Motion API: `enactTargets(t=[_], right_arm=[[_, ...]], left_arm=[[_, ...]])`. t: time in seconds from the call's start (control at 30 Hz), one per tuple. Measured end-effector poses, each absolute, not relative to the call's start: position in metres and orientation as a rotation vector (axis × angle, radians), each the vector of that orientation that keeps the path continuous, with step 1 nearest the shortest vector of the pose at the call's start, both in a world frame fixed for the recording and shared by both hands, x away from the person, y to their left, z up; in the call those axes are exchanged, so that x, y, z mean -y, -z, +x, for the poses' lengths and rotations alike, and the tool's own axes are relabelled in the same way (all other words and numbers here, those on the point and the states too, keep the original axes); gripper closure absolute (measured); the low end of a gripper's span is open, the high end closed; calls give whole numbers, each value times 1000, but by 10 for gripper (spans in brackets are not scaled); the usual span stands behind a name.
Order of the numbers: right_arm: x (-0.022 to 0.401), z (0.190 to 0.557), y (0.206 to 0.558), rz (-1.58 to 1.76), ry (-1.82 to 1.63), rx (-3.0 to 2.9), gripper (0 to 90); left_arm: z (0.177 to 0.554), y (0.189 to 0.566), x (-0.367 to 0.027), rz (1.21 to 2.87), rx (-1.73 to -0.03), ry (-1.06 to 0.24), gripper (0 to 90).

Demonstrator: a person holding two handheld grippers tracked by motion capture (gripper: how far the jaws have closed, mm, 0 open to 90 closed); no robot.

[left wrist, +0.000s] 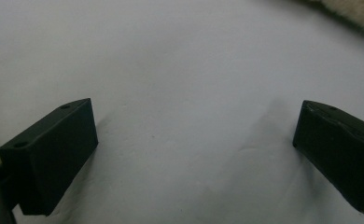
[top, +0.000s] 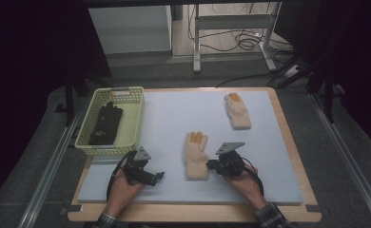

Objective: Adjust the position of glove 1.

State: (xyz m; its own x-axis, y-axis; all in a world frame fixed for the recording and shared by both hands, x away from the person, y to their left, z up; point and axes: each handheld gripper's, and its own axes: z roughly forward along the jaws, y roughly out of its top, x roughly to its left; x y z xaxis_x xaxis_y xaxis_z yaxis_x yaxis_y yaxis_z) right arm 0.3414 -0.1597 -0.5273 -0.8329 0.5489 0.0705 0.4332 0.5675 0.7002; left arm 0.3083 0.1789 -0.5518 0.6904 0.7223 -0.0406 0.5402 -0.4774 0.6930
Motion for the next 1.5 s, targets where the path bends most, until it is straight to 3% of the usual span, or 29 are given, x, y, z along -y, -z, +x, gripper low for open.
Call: enactTargets(t=[0.17,0.97,1.5], right_arm=[[156,339,520,784,-1132,-2622,786],[189,408,508,1045,-1142,-2449,671],[113,385,524,815,-1141,-2615,496]], left_arm=[[308,552,-179,2200,-962,-336,0],[308,552,-179,2199,-963,-335,0],[308,552,-179,2199,-963,-335,0]])
